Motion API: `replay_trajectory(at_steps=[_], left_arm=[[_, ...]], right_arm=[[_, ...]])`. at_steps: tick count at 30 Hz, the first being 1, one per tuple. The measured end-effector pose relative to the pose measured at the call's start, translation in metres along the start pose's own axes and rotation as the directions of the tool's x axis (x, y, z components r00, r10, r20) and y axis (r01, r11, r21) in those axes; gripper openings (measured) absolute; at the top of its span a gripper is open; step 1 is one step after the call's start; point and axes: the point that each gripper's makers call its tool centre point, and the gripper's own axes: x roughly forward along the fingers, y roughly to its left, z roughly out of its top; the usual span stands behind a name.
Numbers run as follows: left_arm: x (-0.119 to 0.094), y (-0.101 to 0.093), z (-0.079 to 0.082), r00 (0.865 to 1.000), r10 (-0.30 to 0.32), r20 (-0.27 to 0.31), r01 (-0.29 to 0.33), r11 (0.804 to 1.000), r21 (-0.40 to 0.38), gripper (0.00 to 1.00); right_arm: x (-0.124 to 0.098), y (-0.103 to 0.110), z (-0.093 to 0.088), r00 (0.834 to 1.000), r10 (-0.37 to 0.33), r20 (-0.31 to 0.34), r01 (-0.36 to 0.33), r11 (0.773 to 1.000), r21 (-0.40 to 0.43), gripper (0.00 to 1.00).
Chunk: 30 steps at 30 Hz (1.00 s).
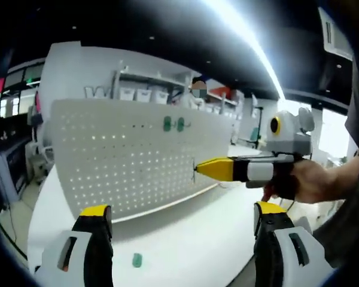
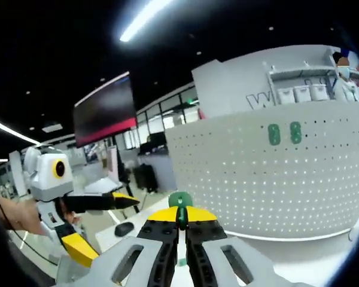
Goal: Insert the hook assembly into the mounting plate slot until the hook locks in place.
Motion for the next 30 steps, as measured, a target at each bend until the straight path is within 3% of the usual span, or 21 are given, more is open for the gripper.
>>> replay_trajectory(at_steps=[9,12,18,23,30], left_arm=[[-0.006,0.012,-0.001,0.999,0.039,0.001,-0.039,0.999,-0.009,1.00],[-0.006,0.012,-0.002,0.999,0.039,-0.001,-0.039,0.999,-0.009,1.00],[-0.005,0.011,-0.005,0.999,0.030,-0.014,-0.030,0.999,-0.023,1.00],[-0.003,0.014,-0.006,0.999,0.036,-0.019,-0.037,0.999,-0.024,1.00],[-0.005,0.021,-0.010,0.998,0.054,-0.030,-0.055,0.998,-0.036,1.00]], right_arm=[[0.005,-0.048,0.027,0.991,-0.108,0.073,0.111,0.993,-0.028,0.00],[0.006,-0.068,0.040,0.982,-0.154,0.112,0.160,0.986,-0.046,0.00],[0.008,-0.096,0.049,0.968,-0.212,0.137,0.220,0.974,-0.046,0.00],[0.006,-0.122,0.054,0.950,-0.272,0.153,0.282,0.958,-0.054,0.00],[-0.002,-0.164,0.066,0.909,-0.367,0.198,0.379,0.925,-0.024,0.00]])
